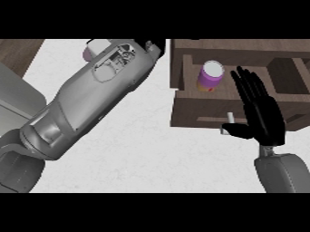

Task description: Pick up the can, place it into the drawer and close the drawer

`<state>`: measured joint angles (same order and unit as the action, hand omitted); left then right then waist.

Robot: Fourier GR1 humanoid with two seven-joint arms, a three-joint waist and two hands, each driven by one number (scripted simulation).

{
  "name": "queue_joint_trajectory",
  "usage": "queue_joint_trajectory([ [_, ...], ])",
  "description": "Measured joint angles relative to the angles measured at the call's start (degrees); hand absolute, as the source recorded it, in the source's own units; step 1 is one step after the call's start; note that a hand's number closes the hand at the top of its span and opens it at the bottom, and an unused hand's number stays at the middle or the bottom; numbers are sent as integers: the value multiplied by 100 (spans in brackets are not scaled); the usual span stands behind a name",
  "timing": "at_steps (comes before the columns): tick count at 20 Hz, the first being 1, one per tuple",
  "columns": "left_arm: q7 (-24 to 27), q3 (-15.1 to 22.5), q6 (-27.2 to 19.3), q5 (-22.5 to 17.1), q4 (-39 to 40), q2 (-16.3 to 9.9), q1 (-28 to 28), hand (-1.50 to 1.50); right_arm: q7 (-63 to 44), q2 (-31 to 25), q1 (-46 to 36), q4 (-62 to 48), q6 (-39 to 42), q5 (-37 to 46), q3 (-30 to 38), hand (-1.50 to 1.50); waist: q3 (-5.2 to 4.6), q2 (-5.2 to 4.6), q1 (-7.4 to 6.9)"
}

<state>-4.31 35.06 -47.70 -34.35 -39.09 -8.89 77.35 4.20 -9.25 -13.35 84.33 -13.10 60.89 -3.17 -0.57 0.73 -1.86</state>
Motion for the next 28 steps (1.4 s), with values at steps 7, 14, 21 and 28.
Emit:
queue_joint_trajectory([
  [7,-562,94,126,147,-929,-704,-349,-150,197,-50,-807,-1343,-663,320,320,-150,-51,46,-122],
  [14,-902,117,212,241,-1671,-1209,-807,-150,301,-90,-1585,-2605,-1451,690,595,-150,-64,33,-176],
  [21,-1065,109,221,350,-2288,-1542,-1278,-150,281,-101,-2522,-3948,-2217,830,1000,-150,-26,-37,-201],
  [28,-1169,73,259,470,-2834,-1800,-1804,-150,315,-157,-3465,-5302,-2740,840,1345,-150,21,-109,-207],
])
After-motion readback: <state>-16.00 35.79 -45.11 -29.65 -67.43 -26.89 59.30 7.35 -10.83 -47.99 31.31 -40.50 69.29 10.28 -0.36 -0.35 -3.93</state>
